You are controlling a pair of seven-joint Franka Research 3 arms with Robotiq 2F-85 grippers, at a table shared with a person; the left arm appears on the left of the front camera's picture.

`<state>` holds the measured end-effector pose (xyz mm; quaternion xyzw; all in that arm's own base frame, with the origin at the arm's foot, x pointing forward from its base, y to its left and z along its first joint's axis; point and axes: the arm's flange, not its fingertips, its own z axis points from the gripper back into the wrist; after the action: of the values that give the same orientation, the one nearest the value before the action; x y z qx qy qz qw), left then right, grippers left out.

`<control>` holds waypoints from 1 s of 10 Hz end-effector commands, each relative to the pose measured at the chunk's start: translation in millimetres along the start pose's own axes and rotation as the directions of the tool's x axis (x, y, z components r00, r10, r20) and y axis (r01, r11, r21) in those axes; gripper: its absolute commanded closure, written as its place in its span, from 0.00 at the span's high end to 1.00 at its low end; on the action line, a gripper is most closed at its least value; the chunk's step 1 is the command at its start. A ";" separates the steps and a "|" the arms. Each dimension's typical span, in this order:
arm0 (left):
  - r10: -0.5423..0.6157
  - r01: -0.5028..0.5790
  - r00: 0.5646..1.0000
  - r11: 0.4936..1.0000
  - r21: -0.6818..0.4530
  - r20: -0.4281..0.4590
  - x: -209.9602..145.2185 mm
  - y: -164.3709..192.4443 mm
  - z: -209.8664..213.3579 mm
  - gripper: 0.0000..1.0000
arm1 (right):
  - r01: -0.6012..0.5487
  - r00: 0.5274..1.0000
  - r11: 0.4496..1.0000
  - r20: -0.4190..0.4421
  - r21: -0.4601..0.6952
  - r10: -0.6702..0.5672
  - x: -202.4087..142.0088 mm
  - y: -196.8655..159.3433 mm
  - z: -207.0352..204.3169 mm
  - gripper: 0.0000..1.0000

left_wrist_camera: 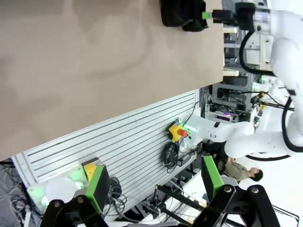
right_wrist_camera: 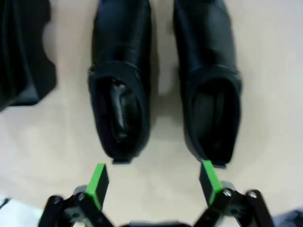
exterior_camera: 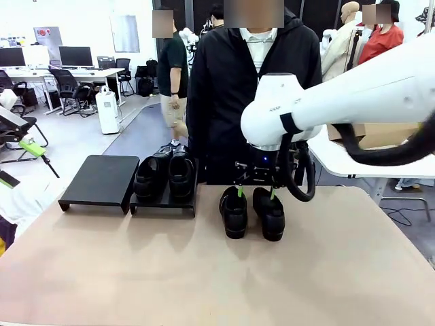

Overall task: Organize the shoes by placing them on the stand.
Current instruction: Pick up one Shoe and place it in the middle of the table.

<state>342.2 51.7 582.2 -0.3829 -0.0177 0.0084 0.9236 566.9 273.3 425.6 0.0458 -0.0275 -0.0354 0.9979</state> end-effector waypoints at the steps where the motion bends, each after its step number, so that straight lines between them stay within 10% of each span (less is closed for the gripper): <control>1: 0.006 -0.006 1.000 1.000 0.001 -0.008 -1.9 0.2 2.4 1.00 | -0.009 1.000 0.999 -0.021 0.037 0.009 -0.8 15.0 1.7 1.00; 10: 0.006 -0.006 1.000 1.000 0.001 -0.008 -1.9 0.2 2.4 1.00 | -0.036 0.994 0.994 -0.098 0.105 0.046 20.0 1.7 -53.6 1.00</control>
<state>342.2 51.7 582.2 -0.3829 -0.0177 0.0085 0.9236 585.1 280.7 368.1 0.0776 0.0238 -0.0182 0.9965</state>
